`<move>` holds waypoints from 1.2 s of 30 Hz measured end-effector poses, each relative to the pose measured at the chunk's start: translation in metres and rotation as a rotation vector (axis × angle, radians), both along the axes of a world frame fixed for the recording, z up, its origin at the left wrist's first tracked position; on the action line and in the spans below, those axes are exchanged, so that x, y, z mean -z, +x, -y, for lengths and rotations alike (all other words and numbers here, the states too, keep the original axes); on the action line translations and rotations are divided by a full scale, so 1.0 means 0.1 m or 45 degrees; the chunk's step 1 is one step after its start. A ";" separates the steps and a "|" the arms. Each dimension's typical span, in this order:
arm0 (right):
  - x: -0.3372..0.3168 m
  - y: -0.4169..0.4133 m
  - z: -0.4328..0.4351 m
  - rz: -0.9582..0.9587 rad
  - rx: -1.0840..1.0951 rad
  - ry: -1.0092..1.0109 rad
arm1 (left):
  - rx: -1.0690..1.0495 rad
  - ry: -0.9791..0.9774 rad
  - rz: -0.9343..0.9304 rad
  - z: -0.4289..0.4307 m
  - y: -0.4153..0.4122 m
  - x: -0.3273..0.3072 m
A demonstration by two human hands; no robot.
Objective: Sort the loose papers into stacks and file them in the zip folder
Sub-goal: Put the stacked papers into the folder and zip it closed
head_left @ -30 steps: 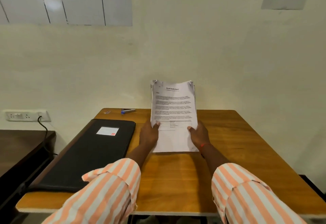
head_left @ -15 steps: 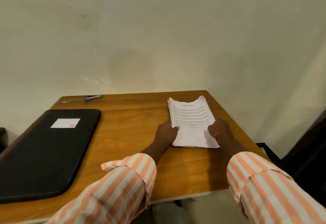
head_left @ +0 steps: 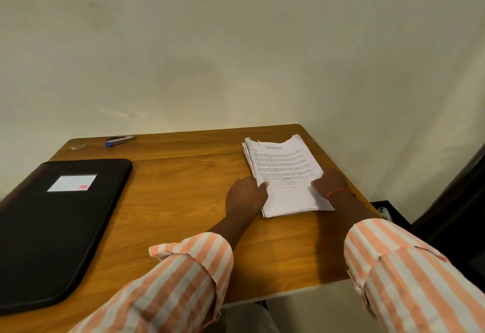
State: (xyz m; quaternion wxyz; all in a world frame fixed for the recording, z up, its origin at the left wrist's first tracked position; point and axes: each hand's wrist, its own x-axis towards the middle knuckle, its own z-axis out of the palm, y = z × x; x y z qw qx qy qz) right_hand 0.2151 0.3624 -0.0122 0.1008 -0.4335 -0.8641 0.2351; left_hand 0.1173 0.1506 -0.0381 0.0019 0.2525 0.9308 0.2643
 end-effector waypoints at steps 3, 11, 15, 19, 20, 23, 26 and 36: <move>-0.05 -0.01 0.12 0.068 0.055 0.076 | 0.001 -0.051 -0.021 0.03 0.02 -0.03; 0.00 -0.15 0.82 0.017 -0.106 0.647 | -0.136 -0.155 -0.309 0.73 -0.20 -0.18; 0.03 -0.43 1.41 -0.081 -0.362 0.737 | -0.318 -0.319 -0.491 1.46 -0.46 -0.23; 0.06 -0.77 2.15 -0.197 -0.611 0.839 | -0.589 -0.504 -0.326 2.32 -0.75 -0.27; 0.07 -0.86 2.33 -0.212 -0.682 0.833 | -0.649 -0.553 -0.284 2.51 -0.81 -0.27; 0.12 -1.10 2.90 -0.228 -0.896 0.788 | -0.781 -0.599 -0.079 2.95 -0.92 -0.23; 0.17 -1.25 3.42 -0.235 -1.038 0.754 | -0.677 -0.652 0.046 3.09 -0.93 -0.25; 0.09 -1.38 3.47 -0.264 -0.929 0.610 | 0.135 -1.089 -0.323 3.04 -0.71 -0.39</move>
